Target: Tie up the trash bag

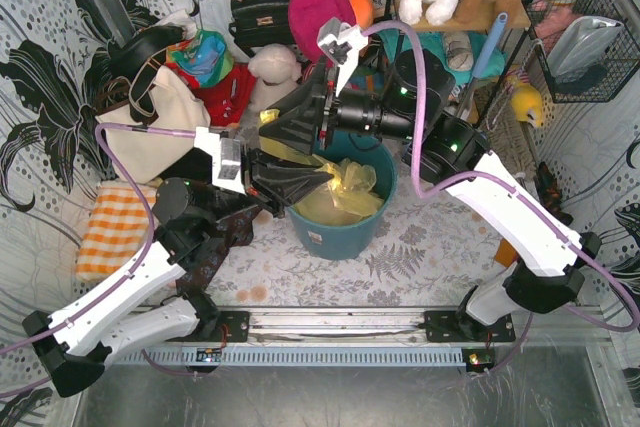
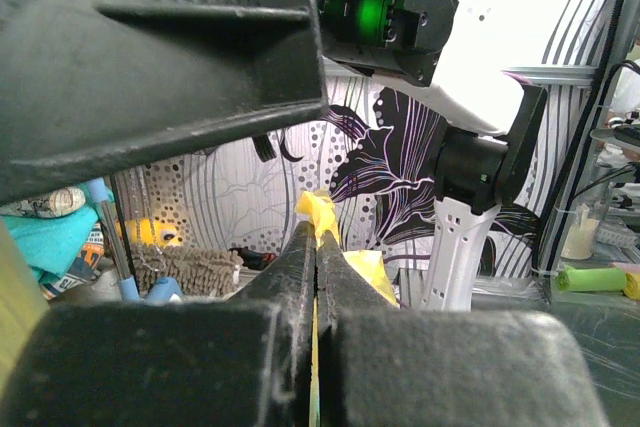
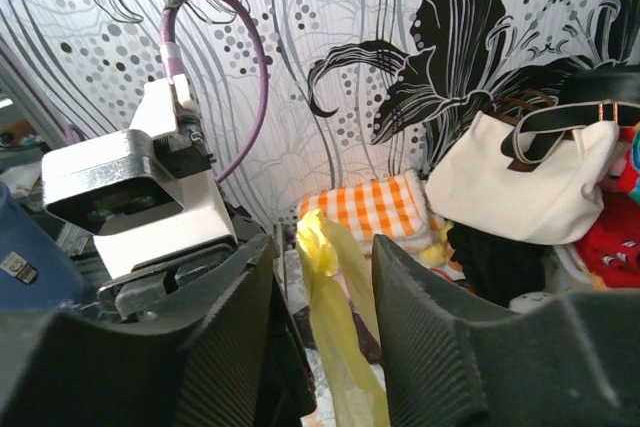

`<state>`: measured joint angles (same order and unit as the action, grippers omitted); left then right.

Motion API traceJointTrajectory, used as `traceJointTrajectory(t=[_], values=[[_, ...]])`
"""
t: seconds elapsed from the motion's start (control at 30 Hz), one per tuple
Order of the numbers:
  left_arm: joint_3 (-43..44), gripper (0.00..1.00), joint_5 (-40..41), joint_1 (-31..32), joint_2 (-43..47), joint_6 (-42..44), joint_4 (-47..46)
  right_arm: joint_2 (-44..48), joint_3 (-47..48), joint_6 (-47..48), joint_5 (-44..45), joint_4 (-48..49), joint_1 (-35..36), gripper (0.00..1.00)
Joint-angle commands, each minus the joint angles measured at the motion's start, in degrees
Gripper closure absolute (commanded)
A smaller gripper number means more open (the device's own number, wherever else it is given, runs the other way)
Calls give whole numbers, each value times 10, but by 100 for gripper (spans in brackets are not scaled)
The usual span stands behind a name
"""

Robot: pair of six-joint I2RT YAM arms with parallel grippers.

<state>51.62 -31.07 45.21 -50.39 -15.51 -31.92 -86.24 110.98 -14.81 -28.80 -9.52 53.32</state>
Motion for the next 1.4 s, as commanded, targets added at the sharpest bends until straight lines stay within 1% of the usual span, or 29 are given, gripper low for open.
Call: traceJointTrajectory(t=[0.0,0.03,0.13,0.17,0.2,0.37,0.53,0.63,0.8,0.97,1.03,1.13,1.3,1.37], values=[[13,100,17,-4,8,19,8,-6,27,16,26,7,5,63],[14,100,17,-4,8,21,10,-5,26,18,33,5,6,70],[16,100,22,-4,6,26,13,2,22,19,58,3,6,93],[16,100,26,-4,4,29,14,5,20,18,65,3,7,99],[16,100,31,-4,3,30,14,7,19,17,74,2,6,100],[31,100,61,-4,-6,57,21,40,-23,-7,160,13,6,100],[40,100,114,-4,-20,85,9,101,-130,-64,268,57,6,100],[46,100,143,-4,-33,98,10,130,-175,-89,318,57,6,100],[39,100,168,-5,-42,100,-6,175,-245,-126,385,75,6,100],[30,100,215,-5,-41,99,-19,219,-299,-161,443,78,6,100],[31,100,234,-5,-42,102,-15,237,-315,-168,456,80,6,100],[28,100,251,-5,-42,104,-17,259,-349,-170,458,112,6,100],[28,100,254,-5,-47,100,-18,292,-433,-148,389,223,6,100],[27,100,256,-5,-47,99,-17,298,-447,-127,356,251,6,100]])
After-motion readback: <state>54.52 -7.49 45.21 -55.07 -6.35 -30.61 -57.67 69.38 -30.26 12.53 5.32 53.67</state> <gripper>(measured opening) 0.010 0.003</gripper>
